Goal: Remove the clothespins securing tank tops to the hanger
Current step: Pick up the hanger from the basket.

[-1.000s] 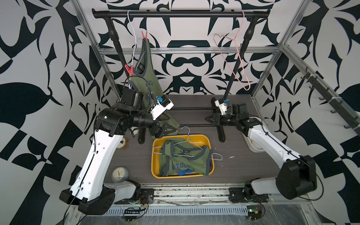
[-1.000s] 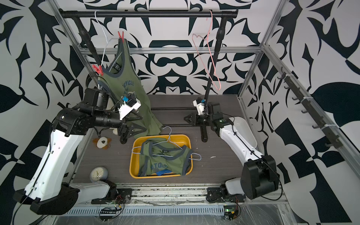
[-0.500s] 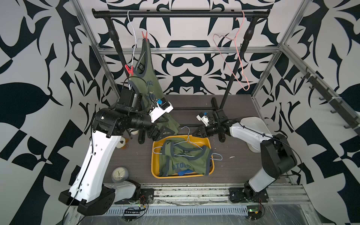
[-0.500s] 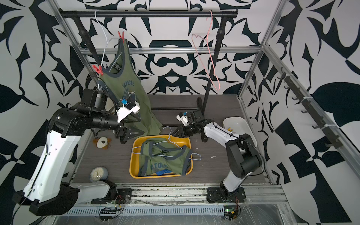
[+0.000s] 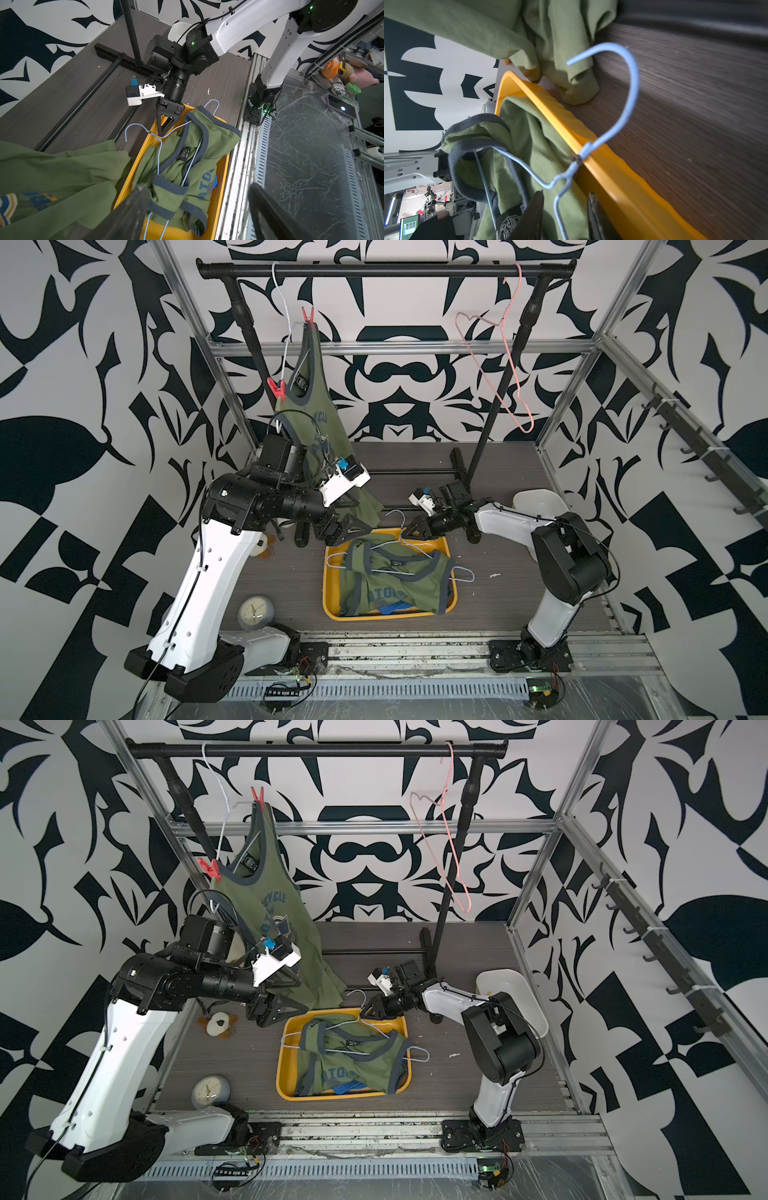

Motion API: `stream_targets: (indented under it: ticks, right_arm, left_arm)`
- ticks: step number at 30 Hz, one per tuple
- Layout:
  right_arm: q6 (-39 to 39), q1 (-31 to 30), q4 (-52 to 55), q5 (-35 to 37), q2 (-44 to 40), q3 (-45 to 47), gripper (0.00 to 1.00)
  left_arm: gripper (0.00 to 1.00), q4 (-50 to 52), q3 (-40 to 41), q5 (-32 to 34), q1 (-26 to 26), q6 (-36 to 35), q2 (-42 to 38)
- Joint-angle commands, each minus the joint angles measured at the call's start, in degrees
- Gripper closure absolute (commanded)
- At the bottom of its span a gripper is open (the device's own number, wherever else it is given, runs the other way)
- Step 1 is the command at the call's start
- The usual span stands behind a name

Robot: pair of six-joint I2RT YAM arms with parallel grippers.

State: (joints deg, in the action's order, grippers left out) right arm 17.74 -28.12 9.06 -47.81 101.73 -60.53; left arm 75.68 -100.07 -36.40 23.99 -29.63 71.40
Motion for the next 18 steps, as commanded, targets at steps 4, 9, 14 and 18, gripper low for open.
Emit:
stream_targets:
  ticks: [4,9,14,18]
  right_arm:
    - [-3.65,-1.02,2.04,-1.93,-1.1,-1.04,0.66]
    - [-4.74,-1.1,2.71,-3.02,-1.26,-0.9,0.69]
    - [-6.48,-1.5,3.91,-4.99,-1.87,-1.11,0.74]
    - [-8.65,-1.81,6.42,-5.81,-1.85,-2.28,0.76]
  left_arm:
    - [0.2,0.53,0.48,-0.27,-0.21,-0.61,-1.17]
    - [0.2,0.44,0.42,-0.29,-0.25,-0.43,-1.26]
    - [0.2,0.35,0.4,-0.11,-0.26,-0.18,-1.48]
    - [0.2,0.43,0.08,0.06,-0.26,-0.13,-1.57]
